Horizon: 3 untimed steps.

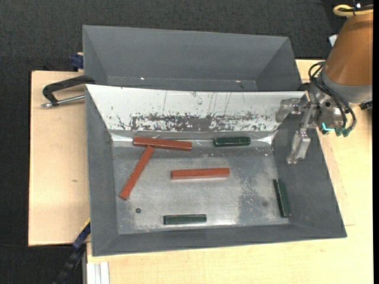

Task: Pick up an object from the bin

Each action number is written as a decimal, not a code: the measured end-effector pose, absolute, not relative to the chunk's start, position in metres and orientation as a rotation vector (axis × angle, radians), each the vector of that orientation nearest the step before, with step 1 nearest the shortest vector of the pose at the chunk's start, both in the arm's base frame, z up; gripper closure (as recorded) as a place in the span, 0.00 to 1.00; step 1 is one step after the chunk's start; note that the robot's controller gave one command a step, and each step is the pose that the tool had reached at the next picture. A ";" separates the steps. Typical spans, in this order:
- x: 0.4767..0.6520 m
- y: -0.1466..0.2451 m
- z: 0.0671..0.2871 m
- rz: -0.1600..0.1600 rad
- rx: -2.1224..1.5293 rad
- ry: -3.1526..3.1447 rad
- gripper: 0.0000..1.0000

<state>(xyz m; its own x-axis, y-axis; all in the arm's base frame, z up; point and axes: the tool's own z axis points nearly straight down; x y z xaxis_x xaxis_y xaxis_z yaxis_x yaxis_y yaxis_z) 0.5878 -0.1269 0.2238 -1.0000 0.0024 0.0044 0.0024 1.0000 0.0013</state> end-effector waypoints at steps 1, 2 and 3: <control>0.589 -0.126 0.229 0.000 -0.001 -3.146 0.00; 0.592 -0.098 0.174 0.002 0.071 -3.150 0.00; 0.593 -0.088 0.107 0.000 0.215 -3.140 0.00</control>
Offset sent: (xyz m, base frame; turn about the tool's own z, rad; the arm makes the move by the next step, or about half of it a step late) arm 0.0045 0.0619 -0.1177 -0.1008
